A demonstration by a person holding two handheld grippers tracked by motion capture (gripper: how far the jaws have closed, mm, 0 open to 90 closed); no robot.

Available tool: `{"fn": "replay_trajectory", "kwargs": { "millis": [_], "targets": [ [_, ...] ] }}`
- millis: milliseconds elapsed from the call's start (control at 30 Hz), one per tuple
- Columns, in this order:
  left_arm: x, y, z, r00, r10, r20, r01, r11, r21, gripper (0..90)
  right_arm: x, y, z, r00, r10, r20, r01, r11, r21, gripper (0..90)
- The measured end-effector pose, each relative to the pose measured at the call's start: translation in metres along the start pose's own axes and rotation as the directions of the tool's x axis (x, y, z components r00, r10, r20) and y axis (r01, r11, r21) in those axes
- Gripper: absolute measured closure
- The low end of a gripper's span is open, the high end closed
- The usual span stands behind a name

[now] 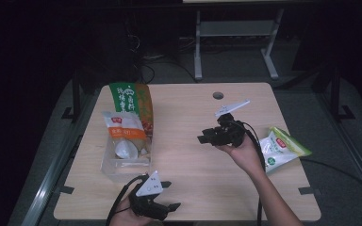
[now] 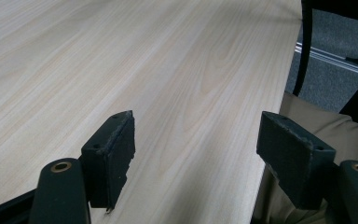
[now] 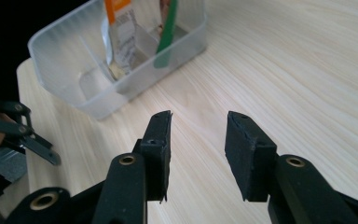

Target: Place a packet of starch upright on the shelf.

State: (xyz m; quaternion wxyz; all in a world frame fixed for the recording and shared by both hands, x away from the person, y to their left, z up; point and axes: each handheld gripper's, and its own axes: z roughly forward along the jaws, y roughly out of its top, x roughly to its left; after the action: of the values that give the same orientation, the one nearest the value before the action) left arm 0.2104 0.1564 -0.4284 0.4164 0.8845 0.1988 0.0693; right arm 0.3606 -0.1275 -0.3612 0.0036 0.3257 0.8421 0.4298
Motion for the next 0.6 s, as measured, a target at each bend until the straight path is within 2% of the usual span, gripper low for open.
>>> {"fn": "replay_trajectory", "kwargs": {
  "millis": [100,433,600],
  "targets": [
    [-0.001,0.000,0.000,0.9999,-0.011,0.001,0.011,0.9999,0.000,27.3,-0.004,-0.006,-0.005,0.9999,0.010,0.011,-0.010,1.000,0.001,59.6],
    [0.000,0.001,0.000,1.0000,-0.002,0.000,0.002,1.0000,0.006,27.3,-0.017,-0.026,-0.027,0.9974,0.046,0.055,-0.045,0.999,-0.003,56.6],
    [-0.001,0.001,0.000,1.0000,0.000,0.001,0.000,1.0000,0.006,27.4,-0.024,-0.038,-0.040,0.9934,0.072,0.090,-0.072,0.997,0.002,55.3]
  ]
}}
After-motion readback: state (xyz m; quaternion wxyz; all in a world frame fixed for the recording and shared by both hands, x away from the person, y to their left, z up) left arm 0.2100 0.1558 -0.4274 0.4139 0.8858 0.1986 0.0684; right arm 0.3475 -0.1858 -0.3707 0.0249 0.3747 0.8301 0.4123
